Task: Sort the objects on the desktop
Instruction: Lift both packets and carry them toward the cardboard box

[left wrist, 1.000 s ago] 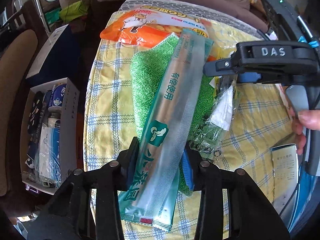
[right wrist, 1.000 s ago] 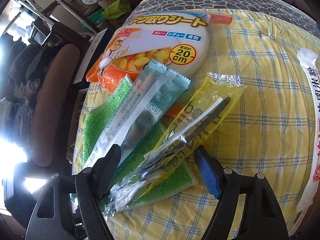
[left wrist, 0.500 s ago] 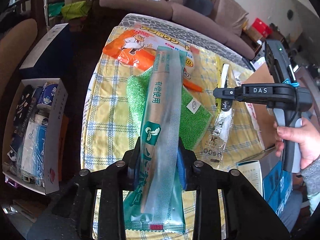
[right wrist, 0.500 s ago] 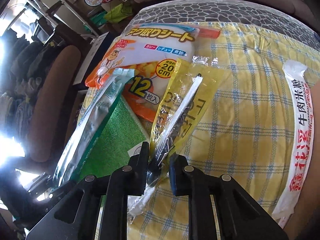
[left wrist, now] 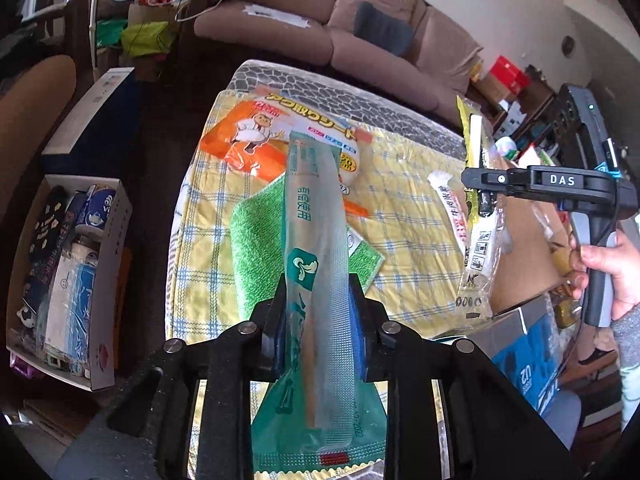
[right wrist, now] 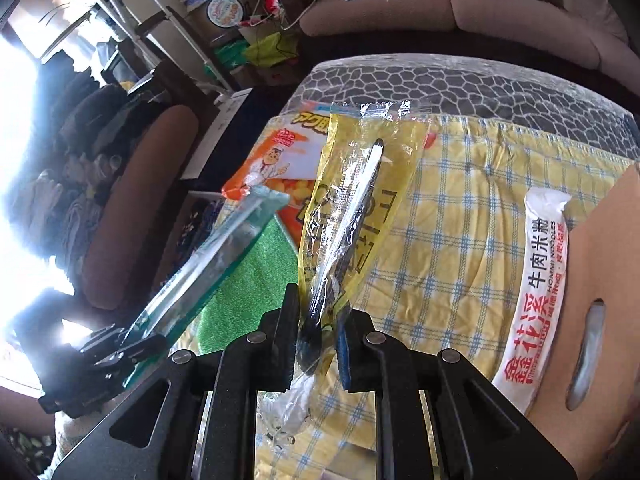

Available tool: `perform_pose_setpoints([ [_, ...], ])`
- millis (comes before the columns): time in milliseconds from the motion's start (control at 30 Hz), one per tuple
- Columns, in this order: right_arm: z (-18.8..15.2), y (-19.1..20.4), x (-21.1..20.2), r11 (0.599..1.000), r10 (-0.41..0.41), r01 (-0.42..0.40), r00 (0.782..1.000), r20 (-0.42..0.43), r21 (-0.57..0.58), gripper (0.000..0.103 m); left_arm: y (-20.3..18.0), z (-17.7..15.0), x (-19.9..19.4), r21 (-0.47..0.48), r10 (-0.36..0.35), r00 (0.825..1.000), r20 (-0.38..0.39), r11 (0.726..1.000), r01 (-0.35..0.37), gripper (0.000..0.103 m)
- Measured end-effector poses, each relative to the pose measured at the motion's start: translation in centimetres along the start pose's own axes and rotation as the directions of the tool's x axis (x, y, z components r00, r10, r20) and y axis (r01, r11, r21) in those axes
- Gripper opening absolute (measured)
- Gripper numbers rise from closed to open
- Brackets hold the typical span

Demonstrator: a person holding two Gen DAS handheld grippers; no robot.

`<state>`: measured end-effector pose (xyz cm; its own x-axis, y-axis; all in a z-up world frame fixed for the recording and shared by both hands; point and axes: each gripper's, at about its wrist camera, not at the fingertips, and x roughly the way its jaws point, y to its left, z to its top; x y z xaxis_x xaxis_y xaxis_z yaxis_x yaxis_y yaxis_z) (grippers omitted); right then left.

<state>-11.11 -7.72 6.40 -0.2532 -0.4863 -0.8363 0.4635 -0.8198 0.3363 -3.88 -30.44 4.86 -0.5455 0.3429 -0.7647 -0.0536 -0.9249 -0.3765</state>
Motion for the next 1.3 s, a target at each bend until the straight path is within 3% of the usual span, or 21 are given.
perform_pose_setpoints([
  [300, 0.5, 0.6, -9.4, 0.994, -0.013, 0.016, 1.0, 0.025, -0.104, 0.015, -4.8, 3.3, -3.4, 0.056, -0.036, 0.997, 0.066, 0.998, 0.033, 0.019],
  [533, 0.0, -3.1, -16.9, 0.969, -0.168, 0.174, 0.985, 0.052, -0.173, 0.015, -11.0, 6.0, -4.5, 0.113, -0.129, 0.988, 0.083, 0.986, 0.119, 0.019],
  [700, -1.3, -8.1, -19.3, 0.92, -0.316, 0.314, 0.948, 0.027, -0.237, 0.015, -15.8, 7.1, -3.0, 0.137, -0.211, 0.976, 0.054, 0.97, 0.203, 0.019],
  [833, -2.8, -12.4, -19.1, 0.872, -0.395, 0.377, 0.919, 0.007, -0.313, 0.015, -19.1, 7.6, -1.1, 0.144, -0.265, 0.964, 0.023, 0.955, 0.259, 0.019],
  [900, -3.5, -14.3, -18.6, 0.856, -0.405, 0.378, 0.914, -0.001, -0.352, 0.015, -20.2, 8.1, -0.1, 0.132, -0.29, 0.957, 0.012, 0.949, 0.286, 0.019],
  [1033, -5.3, -16.6, -16.4, 0.773, -0.441, 0.372, 0.898, -0.013, -0.514, 0.015, -21.7, 9.4, 1.6, 0.116, -0.325, 0.946, 0.005, 0.94, 0.322, 0.019],
  [1300, -10.3, -17.6, -12.6, 0.587, -0.39, 0.144, 0.913, -0.122, -0.796, 0.015, -22.1, 11.5, 4.5, 0.115, -0.318, 0.948, -0.005, 0.942, 0.317, 0.019],
])
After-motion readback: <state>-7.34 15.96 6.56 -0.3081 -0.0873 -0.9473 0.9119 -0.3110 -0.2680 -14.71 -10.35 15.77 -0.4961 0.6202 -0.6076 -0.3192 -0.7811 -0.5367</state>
